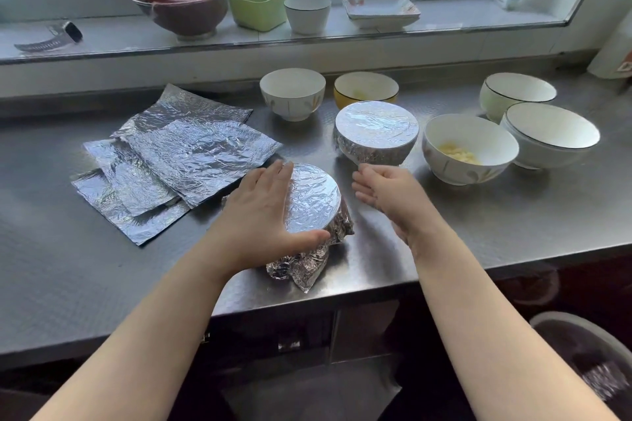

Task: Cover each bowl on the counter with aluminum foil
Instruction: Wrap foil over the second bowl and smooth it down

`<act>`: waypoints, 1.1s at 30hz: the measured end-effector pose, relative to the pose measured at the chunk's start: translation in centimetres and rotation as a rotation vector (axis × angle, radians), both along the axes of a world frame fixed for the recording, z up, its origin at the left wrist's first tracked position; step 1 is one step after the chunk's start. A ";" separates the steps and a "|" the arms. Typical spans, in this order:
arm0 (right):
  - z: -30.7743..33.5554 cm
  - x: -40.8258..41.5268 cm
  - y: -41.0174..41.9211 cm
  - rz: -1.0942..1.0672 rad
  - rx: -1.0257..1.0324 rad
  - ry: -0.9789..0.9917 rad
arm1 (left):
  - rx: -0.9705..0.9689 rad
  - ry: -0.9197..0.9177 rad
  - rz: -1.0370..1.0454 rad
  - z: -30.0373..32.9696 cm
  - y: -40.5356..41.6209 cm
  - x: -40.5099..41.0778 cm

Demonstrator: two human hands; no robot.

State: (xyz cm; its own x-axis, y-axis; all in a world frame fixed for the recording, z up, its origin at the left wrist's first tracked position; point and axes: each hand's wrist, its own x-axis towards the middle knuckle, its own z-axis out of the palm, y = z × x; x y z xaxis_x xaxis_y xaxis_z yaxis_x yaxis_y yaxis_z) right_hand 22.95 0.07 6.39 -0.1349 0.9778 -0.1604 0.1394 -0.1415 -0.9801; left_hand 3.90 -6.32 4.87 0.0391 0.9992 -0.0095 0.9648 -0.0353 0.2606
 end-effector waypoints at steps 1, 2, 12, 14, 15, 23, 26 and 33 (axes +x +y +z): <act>0.5 0.1 -0.5 -0.001 0.060 -0.039 | 0.003 0.003 0.001 0.0 0.0 0.0; 0.9 0.0 -1.1 0.010 0.131 -0.091 | 0.009 0.010 0.001 -0.1 0.1 0.0; -0.4 -3.0 -3.7 0.062 0.457 -0.670 | 0.043 0.007 0.048 0.0 -0.1 0.9; -0.4 -3.1 -3.5 0.057 0.456 -0.708 | 0.048 -0.005 0.050 -0.1 -0.2 0.9; -0.3 -3.0 -3.4 0.057 0.455 -0.708 | 0.050 -0.006 0.050 -0.1 -0.2 0.9; -0.4 -2.7 -2.1 0.119 0.377 -0.697 | 0.065 0.007 0.045 -0.4 0.0 0.7; -1.0 -2.4 -1.3 0.117 0.331 -0.588 | 0.070 0.018 0.044 -0.5 0.1 0.7; -3.3 -2.0 -0.3 0.092 0.034 -0.236 | 0.066 0.013 0.047 -0.5 0.1 0.9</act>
